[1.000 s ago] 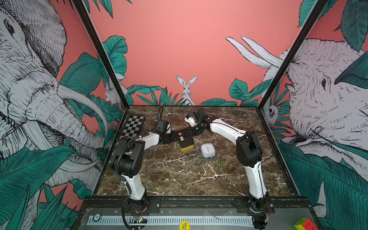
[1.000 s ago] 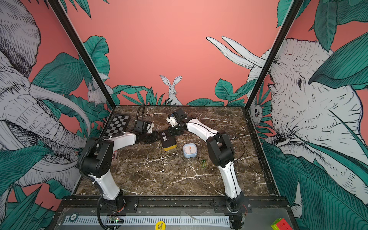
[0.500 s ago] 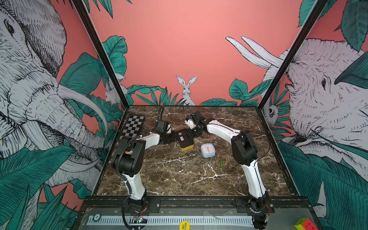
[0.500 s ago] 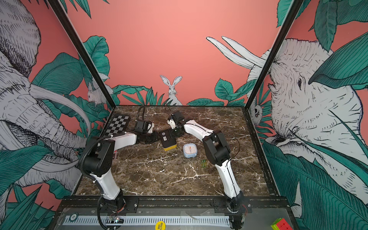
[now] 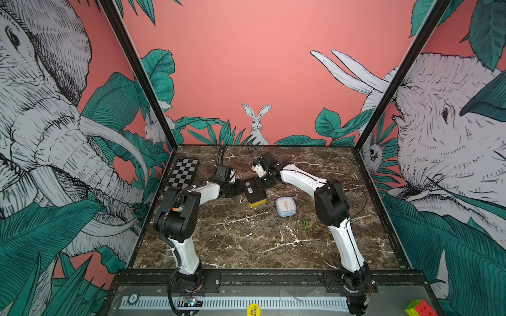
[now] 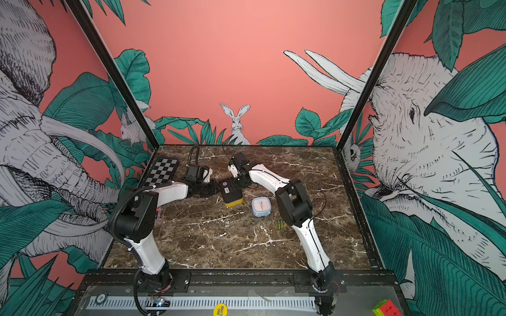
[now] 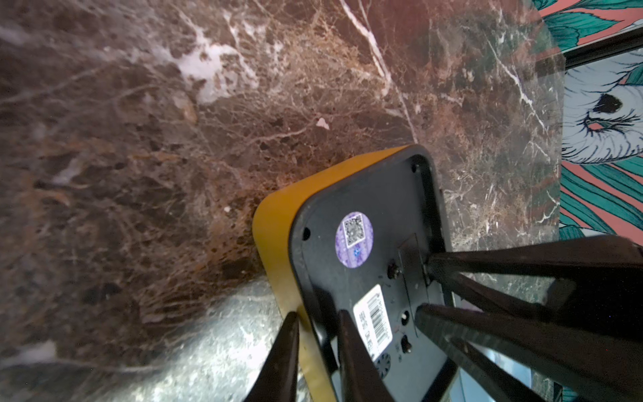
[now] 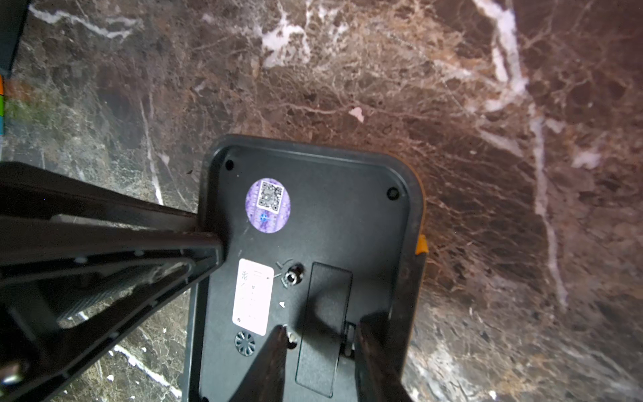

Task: Insert the battery into the alarm
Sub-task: Remove the cover from the alarm.

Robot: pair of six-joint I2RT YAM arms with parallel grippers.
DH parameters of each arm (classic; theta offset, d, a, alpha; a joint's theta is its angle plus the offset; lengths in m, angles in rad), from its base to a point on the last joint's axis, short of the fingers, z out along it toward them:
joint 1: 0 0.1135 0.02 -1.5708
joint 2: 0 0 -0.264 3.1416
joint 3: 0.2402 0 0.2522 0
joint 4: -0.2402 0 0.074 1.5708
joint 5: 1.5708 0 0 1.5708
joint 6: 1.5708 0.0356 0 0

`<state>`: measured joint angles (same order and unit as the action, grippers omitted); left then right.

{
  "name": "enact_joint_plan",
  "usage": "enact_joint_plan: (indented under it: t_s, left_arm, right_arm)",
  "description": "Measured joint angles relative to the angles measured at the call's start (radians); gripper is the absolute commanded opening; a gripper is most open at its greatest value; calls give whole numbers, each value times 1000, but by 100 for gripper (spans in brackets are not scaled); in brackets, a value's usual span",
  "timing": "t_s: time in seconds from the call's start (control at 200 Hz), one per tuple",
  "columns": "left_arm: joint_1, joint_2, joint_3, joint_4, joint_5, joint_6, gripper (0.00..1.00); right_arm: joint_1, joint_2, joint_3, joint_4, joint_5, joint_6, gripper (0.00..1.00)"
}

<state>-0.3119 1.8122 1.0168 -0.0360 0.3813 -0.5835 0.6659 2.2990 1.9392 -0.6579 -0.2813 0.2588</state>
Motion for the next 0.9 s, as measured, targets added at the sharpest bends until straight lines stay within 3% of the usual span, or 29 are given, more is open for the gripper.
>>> enact_joint_plan:
  t_s: [0.495, 0.725, 0.9]
  left_arm:
    - [0, 11, 10, 7, 4, -8, 20]
    - [0, 14, 12, 6, 7, -12, 20]
    - [2, 31, 32, 6, 12, -15, 19]
  right_arm:
    - [6, 138, 283, -253, -9, 27, 53]
    - [3, 173, 349, -304, -49, 27, 52]
    - [-29, 180, 346, -299, -153, 44, 49]
